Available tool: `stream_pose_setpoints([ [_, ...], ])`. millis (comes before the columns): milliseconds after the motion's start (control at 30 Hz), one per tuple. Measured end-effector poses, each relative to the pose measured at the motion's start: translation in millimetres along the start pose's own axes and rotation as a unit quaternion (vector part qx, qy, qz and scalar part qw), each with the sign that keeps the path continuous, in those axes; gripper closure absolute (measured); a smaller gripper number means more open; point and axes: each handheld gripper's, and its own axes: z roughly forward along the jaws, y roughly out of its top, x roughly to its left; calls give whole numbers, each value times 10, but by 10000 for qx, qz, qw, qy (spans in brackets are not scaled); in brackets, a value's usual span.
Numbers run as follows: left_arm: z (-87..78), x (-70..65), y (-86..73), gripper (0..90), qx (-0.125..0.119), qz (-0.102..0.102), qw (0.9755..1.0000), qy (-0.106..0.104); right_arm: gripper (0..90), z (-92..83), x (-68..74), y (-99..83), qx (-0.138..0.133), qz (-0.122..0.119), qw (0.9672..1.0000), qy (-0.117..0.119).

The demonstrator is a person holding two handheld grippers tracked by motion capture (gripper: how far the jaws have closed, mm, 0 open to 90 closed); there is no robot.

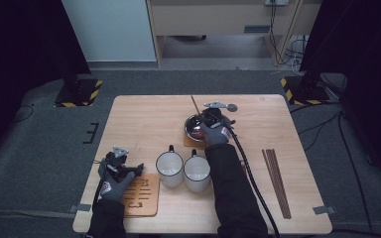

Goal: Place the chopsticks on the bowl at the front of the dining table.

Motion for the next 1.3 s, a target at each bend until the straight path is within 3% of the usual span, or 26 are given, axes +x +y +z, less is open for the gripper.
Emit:
stream_pose_setpoints([
  [733,0,0,0,0,0,1,10000,0,840,64,3,-46,278,-100,9995,-86],
  [1300,0,0,0,0,0,-1,10000,-1,662,-83,-31,39,17,-138,9999,-18],
])
